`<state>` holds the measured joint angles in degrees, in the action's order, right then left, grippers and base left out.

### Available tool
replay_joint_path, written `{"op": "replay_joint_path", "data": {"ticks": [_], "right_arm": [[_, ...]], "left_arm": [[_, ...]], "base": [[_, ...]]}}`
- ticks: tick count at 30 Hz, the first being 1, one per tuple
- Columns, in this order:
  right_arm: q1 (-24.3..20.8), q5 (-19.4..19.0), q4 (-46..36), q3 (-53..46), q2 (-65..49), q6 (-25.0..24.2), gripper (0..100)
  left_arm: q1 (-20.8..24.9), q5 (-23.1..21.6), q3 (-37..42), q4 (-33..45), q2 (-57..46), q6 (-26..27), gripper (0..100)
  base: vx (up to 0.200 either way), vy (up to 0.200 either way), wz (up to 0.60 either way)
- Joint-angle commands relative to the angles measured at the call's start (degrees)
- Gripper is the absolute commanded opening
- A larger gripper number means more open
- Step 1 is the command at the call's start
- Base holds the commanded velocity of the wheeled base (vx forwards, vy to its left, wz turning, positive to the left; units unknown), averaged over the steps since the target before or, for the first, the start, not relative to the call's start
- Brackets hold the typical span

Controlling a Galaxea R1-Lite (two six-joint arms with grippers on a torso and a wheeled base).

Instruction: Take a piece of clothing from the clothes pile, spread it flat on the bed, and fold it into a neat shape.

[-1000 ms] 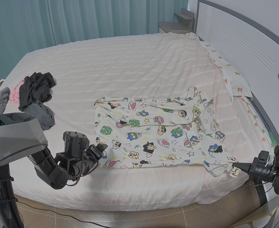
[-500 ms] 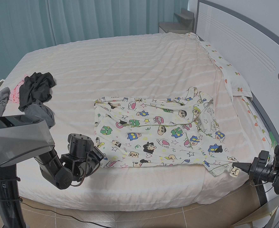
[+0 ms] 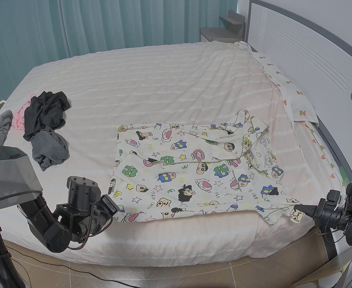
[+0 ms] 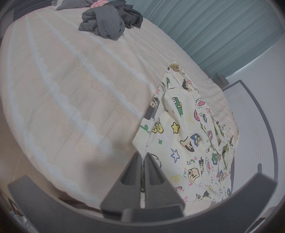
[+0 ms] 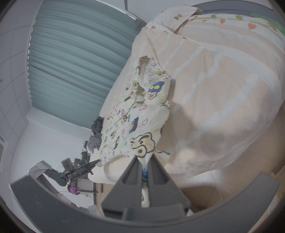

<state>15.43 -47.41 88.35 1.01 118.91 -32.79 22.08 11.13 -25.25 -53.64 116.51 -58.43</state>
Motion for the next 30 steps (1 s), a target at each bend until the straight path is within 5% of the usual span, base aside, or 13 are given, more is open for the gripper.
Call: {"op": "replay_joint_path", "data": {"ticks": [1,10,27,28,29,30], "right_arm": [[-0.32,2.67,-2.56,-1.01,-0.17,1.86,0],[-0.14,3.90,-12.58,-1.01,-0.25,11.70,0],[-0.14,4.96,-16.27,-1.01,1.15,14.16,0],[-0.05,4.96,-16.27,-1.01,1.42,14.60,100],[0.04,4.96,-16.27,-1.01,1.59,14.69,100],[0.04,4.96,-16.27,-1.01,1.59,14.78,100]], "left_arm": [[0.16,0.03,3.98,-0.06,-4.09,1.21,0],[1.21,-0.23,8.55,-0.06,-3.74,1.39,0],[2.88,-0.58,12.77,-0.15,-2.86,1.04,0],[2.88,-0.67,12.77,-0.33,-2.95,1.04,0],[2.88,-0.85,12.77,-0.33,-2.86,1.04,0],[2.97,-1.02,12.77,-0.33,-2.86,1.04,100]], "base": [[0.000,0.000,0.00],[0.000,0.000,0.00],[0.000,0.000,0.00],[0.000,0.000,0.00],[0.000,0.000,0.00],[0.000,0.000,0.00]]}}
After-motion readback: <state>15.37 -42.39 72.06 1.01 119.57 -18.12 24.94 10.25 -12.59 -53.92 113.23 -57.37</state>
